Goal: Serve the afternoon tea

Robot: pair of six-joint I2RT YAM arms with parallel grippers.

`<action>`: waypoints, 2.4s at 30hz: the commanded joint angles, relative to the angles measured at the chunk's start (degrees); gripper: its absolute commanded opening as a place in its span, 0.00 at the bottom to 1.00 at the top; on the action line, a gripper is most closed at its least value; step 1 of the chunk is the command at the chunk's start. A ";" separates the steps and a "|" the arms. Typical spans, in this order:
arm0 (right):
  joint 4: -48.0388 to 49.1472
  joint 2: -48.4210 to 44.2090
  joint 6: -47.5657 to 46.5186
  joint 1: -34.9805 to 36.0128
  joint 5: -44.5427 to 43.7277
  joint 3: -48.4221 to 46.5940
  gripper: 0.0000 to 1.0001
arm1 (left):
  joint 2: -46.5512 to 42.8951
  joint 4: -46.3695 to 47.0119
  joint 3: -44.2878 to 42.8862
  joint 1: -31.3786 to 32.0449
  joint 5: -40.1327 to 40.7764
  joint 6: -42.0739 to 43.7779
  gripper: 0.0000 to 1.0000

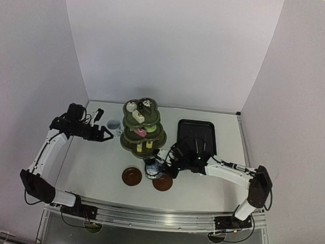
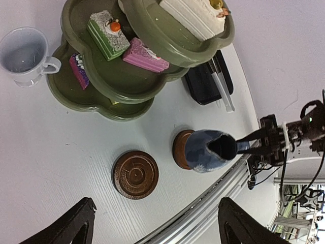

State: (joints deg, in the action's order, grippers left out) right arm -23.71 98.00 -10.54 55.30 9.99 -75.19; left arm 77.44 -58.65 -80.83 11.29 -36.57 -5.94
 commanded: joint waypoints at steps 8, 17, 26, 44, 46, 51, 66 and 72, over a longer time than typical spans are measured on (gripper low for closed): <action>14.92 -6.44 -23.10 -6.52 19.20 14.15 0.00 | -0.26 -5.53 2.09 -5.46 -5.40 10.80 0.87; 21.56 -3.76 -29.09 -10.22 23.04 19.01 0.00 | 1.44 -7.04 2.81 -7.36 -7.06 13.06 0.88; 25.45 -2.03 -33.08 -11.49 21.14 21.34 0.00 | 0.63 -8.37 3.71 -8.70 -6.29 14.20 0.88; 28.80 -3.85 -31.18 -12.42 21.42 27.19 0.00 | 2.64 -7.87 2.28 -9.26 -6.13 14.45 0.88; 28.88 -3.34 -31.09 -12.39 21.83 27.67 0.00 | 2.84 -7.73 2.22 -9.26 -5.97 14.44 0.88; 29.23 -3.09 -32.49 -12.39 20.76 29.53 0.00 | 3.10 -7.79 1.91 -9.26 -5.61 14.56 0.88; 29.14 -3.44 -34.30 -12.37 19.73 32.67 0.11 | 4.22 -7.59 1.47 -9.26 -5.06 14.94 0.88; 29.07 -2.67 -33.68 -12.40 19.49 32.06 0.14 | 4.31 -7.55 1.50 -9.26 -5.09 14.97 0.88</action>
State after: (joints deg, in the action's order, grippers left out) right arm 8.25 95.31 -43.68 42.63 29.34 -43.59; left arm 81.49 -66.52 -77.12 2.31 -41.87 7.73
